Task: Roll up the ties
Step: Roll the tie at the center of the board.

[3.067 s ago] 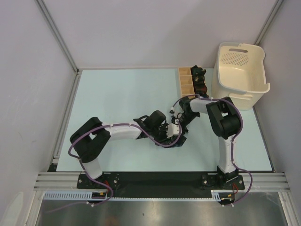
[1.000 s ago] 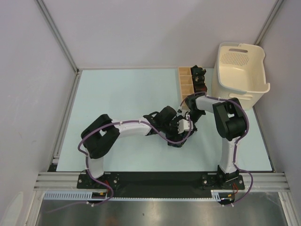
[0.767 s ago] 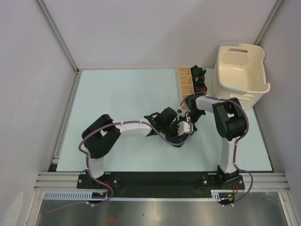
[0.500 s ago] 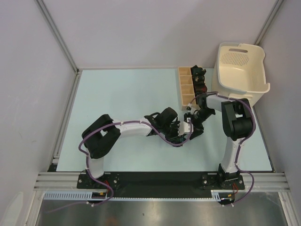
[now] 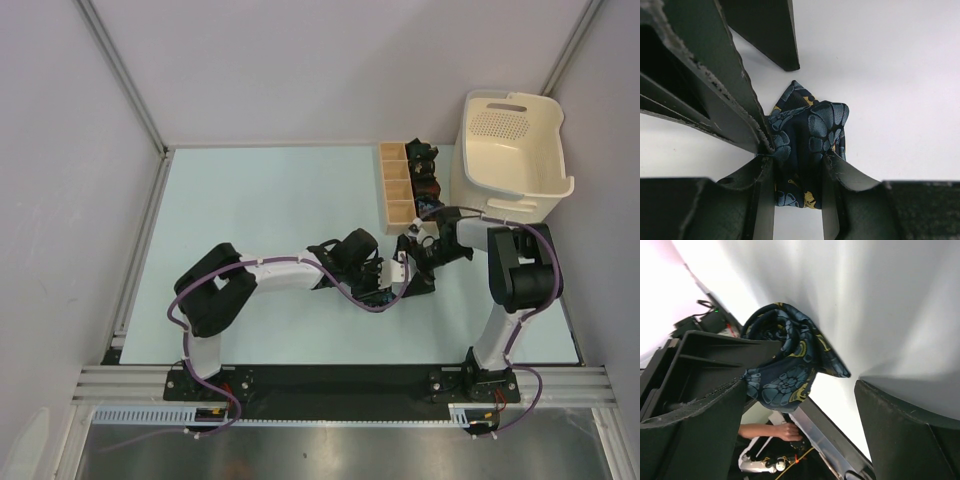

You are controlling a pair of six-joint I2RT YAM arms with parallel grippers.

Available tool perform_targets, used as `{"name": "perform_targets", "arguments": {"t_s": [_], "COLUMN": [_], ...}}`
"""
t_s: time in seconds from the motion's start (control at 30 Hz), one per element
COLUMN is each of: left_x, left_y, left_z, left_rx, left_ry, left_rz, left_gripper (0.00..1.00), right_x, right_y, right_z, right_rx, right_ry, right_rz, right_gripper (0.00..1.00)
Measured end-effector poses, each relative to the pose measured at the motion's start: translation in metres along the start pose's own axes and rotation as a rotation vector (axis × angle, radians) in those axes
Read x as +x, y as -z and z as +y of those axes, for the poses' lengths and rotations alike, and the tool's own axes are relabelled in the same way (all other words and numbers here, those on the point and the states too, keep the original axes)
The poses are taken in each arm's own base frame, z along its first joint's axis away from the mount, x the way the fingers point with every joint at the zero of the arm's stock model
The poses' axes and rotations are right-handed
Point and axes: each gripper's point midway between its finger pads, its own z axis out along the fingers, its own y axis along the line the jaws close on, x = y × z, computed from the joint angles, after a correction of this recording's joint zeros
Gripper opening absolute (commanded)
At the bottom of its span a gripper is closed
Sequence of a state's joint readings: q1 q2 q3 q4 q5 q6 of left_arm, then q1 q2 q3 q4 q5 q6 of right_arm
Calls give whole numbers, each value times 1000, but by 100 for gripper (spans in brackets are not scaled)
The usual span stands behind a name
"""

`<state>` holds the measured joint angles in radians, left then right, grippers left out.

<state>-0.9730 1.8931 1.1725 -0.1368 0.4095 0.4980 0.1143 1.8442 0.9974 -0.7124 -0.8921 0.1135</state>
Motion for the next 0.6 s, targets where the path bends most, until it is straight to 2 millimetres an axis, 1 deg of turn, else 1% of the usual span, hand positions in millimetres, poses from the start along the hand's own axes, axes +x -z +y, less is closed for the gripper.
{"name": "perform_targets", "arguments": {"t_s": [0.13, 0.3, 0.37, 0.43, 0.5, 0.6], "left_x": [0, 0, 0, 0, 0, 0], "left_y": [0, 0, 0, 0, 0, 0], "left_z": [0, 0, 0, 0, 0, 0], "left_rx": [0, -1, 0, -1, -1, -1], "left_ry": [-1, -1, -1, -1, -1, -1], "left_rz": [0, 0, 0, 0, 0, 0], "left_gripper": [14, 15, 15, 15, 15, 16], "right_x": [-1, -5, -4, 1, 8, 15], "right_y": [3, 21, 24, 21, 11, -4], "right_z": [0, -9, -6, 2, 9, 9], "right_rx": [-46, -60, -60, -57, -51, -27], "right_ry": [3, 4, 27, 72, 118, 160], "right_rz": [-18, -57, -70, -64, -43, -10], "right_gripper": [94, 96, 96, 96, 96, 94]}}
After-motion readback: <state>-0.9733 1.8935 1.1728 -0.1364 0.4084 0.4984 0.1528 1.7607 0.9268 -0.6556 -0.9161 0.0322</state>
